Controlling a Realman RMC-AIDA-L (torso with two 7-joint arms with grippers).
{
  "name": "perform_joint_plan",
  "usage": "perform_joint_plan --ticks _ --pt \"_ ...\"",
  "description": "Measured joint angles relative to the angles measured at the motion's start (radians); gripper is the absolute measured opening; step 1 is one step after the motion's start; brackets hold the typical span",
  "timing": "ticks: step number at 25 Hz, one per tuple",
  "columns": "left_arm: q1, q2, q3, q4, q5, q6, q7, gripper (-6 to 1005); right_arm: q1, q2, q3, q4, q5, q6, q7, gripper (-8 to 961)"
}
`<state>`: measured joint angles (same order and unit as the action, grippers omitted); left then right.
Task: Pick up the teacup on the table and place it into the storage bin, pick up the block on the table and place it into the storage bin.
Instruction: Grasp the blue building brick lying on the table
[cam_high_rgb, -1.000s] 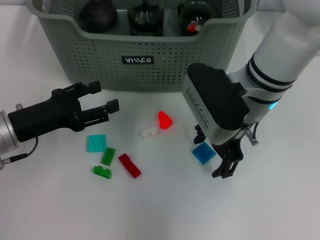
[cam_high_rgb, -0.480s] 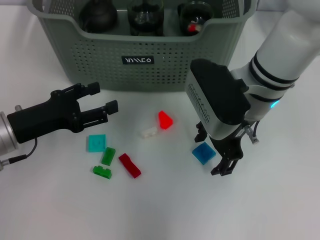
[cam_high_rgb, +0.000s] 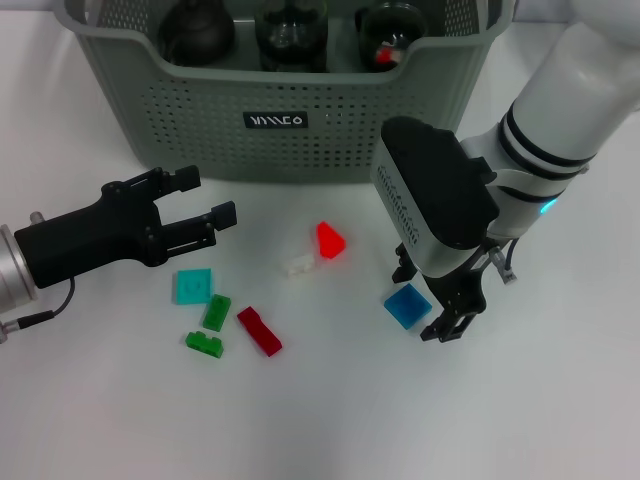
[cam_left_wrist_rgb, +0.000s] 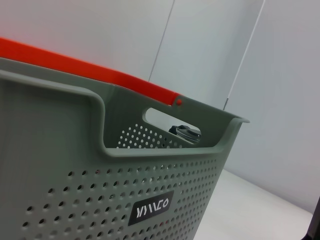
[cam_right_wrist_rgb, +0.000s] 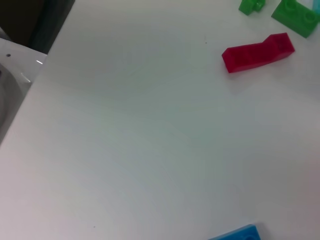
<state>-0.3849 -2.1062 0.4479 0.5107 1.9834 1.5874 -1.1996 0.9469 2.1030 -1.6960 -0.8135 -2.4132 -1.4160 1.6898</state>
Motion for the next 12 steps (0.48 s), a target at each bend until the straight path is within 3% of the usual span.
perform_joint_plan --ticks 12 --pt "0.001 0.0 0.0 0.0 0.0 -0.011 0.0 828 0.021 0.003 0.001 0.046 0.003 0.021 -0.024 780"
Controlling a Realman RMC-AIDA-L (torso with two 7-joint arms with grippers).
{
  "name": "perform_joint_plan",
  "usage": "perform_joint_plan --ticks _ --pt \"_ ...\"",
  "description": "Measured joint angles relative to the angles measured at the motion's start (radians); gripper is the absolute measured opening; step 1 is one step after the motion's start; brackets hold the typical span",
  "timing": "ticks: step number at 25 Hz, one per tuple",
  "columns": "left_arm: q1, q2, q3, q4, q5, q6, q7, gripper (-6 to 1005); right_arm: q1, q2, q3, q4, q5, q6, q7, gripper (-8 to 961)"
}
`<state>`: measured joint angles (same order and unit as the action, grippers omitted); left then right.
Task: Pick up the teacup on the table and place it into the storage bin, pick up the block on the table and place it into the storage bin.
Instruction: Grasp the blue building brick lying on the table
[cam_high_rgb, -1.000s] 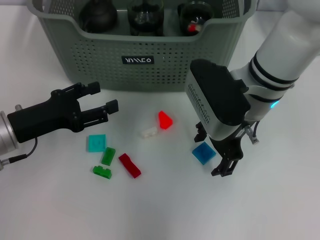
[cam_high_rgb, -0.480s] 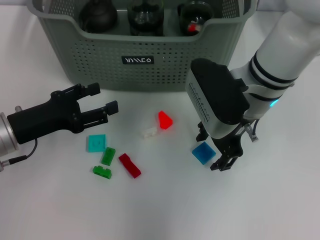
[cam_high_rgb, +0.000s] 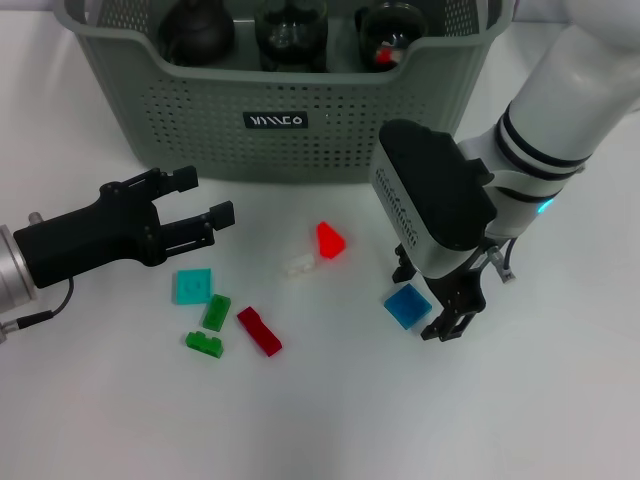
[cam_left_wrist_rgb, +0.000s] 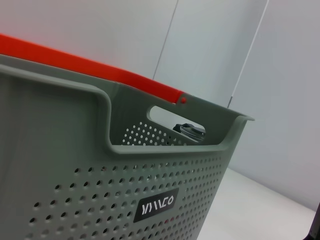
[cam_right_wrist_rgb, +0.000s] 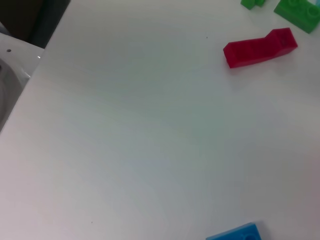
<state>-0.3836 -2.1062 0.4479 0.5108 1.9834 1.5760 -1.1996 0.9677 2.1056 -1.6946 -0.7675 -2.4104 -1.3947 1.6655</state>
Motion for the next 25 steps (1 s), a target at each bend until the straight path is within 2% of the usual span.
perform_joint_plan --ticks 20,25 --pt "0.0 0.0 0.0 0.0 0.0 -0.012 0.0 827 0.016 0.002 -0.001 0.03 0.003 0.016 -0.004 758" --pt "0.0 0.0 0.0 0.0 0.0 -0.012 0.0 827 0.016 0.003 -0.002 0.028 0.002 0.015 0.005 580"
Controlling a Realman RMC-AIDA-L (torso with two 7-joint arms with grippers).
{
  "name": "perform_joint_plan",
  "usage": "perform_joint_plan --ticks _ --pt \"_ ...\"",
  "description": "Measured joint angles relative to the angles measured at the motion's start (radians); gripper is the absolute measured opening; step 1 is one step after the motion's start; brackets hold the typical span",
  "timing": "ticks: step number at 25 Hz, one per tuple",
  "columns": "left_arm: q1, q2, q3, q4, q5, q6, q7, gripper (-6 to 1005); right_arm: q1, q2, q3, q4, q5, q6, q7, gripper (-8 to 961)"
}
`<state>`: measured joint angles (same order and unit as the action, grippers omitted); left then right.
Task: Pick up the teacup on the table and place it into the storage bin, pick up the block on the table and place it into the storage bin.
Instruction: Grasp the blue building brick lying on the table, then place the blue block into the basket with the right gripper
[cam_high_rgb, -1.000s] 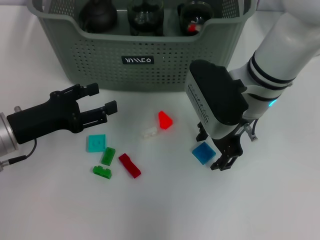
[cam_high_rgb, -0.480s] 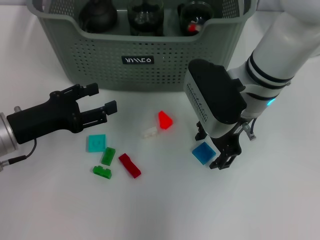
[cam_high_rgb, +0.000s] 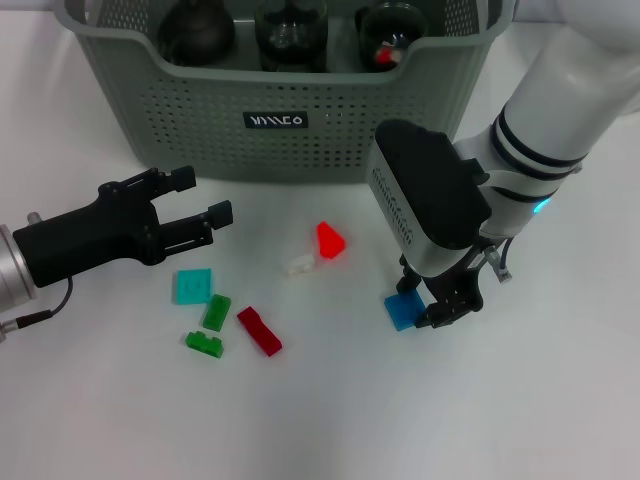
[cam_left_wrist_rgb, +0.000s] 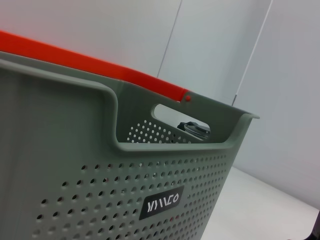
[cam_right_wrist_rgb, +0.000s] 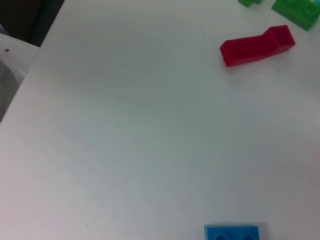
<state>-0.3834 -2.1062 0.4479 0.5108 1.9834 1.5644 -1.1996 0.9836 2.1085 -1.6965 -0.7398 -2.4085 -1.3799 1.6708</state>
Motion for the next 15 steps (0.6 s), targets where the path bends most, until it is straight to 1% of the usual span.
perform_joint_plan --ticks 6,9,11,13,15 --pt "0.0 0.0 0.0 0.0 0.0 0.002 0.0 827 0.0 -0.005 0.004 -0.023 -0.005 -0.031 0.027 423" --pt "0.0 0.001 0.0 0.0 0.0 0.004 0.0 828 -0.005 -0.009 0.016 -0.059 -0.005 -0.061 0.05 424" --pt "0.0 0.004 0.0 0.0 0.0 0.005 0.0 828 -0.015 -0.011 0.048 -0.095 -0.006 -0.098 0.066 425" --pt "0.001 0.007 0.0 0.0 0.001 0.007 0.0 828 -0.023 -0.015 0.103 -0.122 -0.008 -0.141 0.077 426" --pt "0.003 0.009 0.0 0.0 0.004 0.01 0.0 828 -0.028 -0.019 0.186 -0.141 -0.008 -0.194 0.083 427"
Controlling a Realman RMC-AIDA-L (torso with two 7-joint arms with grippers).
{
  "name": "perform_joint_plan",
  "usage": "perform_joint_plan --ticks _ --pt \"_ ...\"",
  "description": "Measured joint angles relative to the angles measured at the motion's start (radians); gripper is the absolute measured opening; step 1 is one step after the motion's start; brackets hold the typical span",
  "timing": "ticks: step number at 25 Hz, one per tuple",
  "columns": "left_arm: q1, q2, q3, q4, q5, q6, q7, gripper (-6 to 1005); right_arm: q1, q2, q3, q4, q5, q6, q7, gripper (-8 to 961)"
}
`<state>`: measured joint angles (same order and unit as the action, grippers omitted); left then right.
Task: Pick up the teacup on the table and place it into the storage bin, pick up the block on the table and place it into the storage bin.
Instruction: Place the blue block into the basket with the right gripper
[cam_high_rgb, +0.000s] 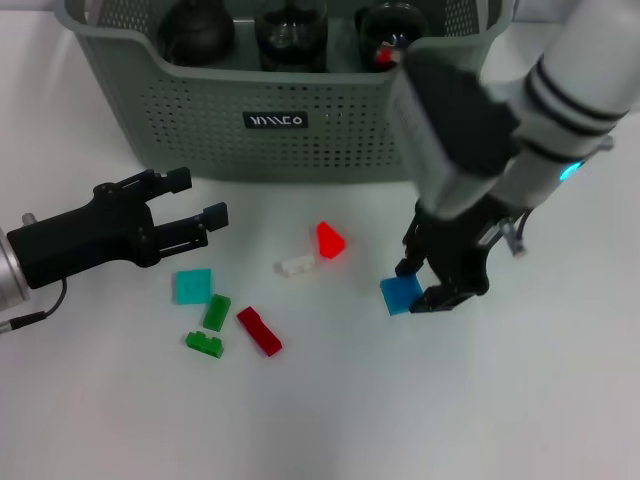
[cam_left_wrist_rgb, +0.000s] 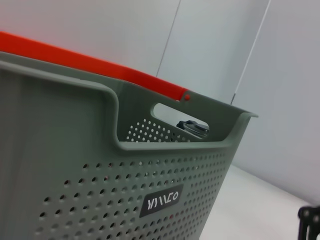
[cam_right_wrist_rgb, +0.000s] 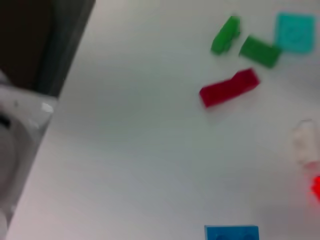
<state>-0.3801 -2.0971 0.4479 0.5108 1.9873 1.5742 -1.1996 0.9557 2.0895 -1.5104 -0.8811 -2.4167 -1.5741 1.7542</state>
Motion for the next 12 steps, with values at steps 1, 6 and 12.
perform_joint_plan --ticks 1,6,12 --pt "0.003 0.002 0.0 0.0 0.002 0.003 0.0 828 -0.001 -0.001 0.059 -0.009 0.001 -0.034 0.001 427" --pt "0.026 0.012 0.002 0.011 0.005 0.055 0.007 827 -0.009 -0.017 0.418 -0.09 0.031 -0.234 0.003 430" --pt "0.045 0.023 -0.001 0.033 0.001 0.093 0.008 827 0.0 -0.096 0.673 -0.168 0.242 -0.401 0.111 432"
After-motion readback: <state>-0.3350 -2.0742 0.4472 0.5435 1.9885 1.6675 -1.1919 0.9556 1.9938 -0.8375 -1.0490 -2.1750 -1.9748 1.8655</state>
